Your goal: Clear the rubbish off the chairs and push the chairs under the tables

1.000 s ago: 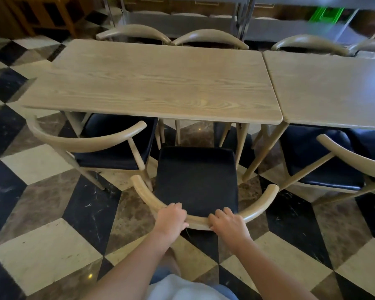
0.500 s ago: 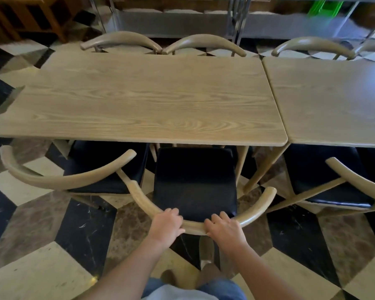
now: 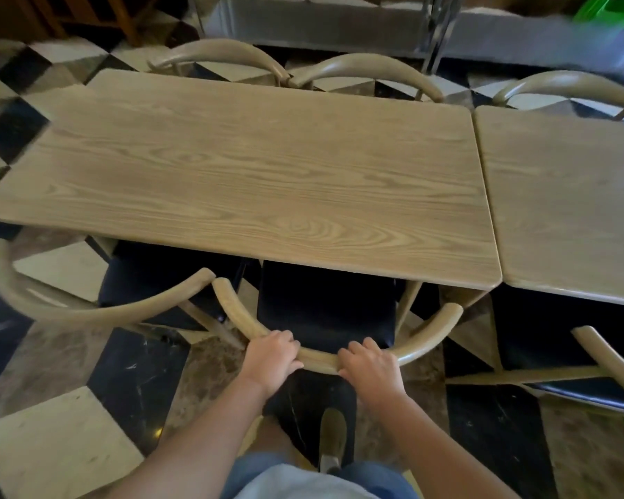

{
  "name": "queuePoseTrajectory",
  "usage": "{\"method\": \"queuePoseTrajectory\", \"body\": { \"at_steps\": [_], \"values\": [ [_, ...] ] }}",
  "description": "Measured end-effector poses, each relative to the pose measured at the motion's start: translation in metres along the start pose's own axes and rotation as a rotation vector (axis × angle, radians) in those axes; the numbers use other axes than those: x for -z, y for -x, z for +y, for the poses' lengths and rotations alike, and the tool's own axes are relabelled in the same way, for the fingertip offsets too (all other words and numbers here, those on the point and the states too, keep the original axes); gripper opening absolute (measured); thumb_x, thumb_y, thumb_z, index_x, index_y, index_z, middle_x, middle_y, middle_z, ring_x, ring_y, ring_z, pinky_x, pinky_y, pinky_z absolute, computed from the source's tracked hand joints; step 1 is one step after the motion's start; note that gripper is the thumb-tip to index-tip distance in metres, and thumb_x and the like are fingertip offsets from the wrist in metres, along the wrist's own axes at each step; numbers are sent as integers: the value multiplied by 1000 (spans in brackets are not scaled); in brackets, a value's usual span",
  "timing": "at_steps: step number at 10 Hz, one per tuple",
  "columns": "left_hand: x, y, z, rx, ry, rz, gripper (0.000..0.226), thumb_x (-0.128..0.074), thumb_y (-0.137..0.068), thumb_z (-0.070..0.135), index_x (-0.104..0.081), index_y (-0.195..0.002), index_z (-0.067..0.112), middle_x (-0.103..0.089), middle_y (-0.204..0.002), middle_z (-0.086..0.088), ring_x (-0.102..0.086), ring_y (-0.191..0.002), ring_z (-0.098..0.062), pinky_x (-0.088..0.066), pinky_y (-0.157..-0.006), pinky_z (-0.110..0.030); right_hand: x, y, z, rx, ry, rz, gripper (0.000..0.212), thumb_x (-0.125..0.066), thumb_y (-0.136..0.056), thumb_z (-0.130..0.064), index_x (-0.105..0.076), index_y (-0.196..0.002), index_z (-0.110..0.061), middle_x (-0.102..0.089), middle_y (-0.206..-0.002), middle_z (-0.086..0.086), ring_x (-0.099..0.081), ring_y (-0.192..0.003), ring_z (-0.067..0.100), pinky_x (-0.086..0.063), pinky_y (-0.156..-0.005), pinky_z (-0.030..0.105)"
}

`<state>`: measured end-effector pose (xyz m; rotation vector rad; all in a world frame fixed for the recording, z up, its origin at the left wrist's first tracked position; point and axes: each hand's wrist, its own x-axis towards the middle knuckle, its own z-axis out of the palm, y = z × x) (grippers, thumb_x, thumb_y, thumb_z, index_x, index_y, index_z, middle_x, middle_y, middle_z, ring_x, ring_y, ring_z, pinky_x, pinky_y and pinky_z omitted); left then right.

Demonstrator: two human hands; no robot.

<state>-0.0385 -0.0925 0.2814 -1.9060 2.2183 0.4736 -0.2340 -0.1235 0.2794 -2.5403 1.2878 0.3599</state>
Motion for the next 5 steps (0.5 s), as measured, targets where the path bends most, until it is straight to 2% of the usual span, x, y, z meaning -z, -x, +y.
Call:
{"method": "queuePoseTrajectory", "body": {
  "at_steps": [2, 4, 5],
  "values": [
    [6, -10, -13, -69, -33, -34, 38, -48, -92, 44, -59, -113, 15, -58, -109, -1, -53, -102, -19, -50, -78, -33, 10, -11, -6, -52, -20, -21, 19, -57, -90, -26, -53, -107, -19, -57, -102, 0, -50, -100, 25, -46, -69, 36],
    [1, -6, -9, -62, -35, 31, 34, -50, -91, 40, -60, -110, 14, -57, -104, -2, -52, -99, -19, -47, -74, -31, 11, -9, -15, -123, -19, -23, 18, -58, -89, -22, -55, -105, -19, -58, -102, 1, -50, -98, 23, -45, -70, 33],
    [-8, -4, -5, -13, 35, 43, 35, -51, -91, 38, -59, -114, 13, -57, -107, -2, -52, -101, -19, -46, -79, -31, 11, -10, -16, -156, -77, -30, 22, -59, -87, -22, -55, -108, -18, -58, -104, 2, -49, -100, 24, -45, -78, 35]
  ]
}}
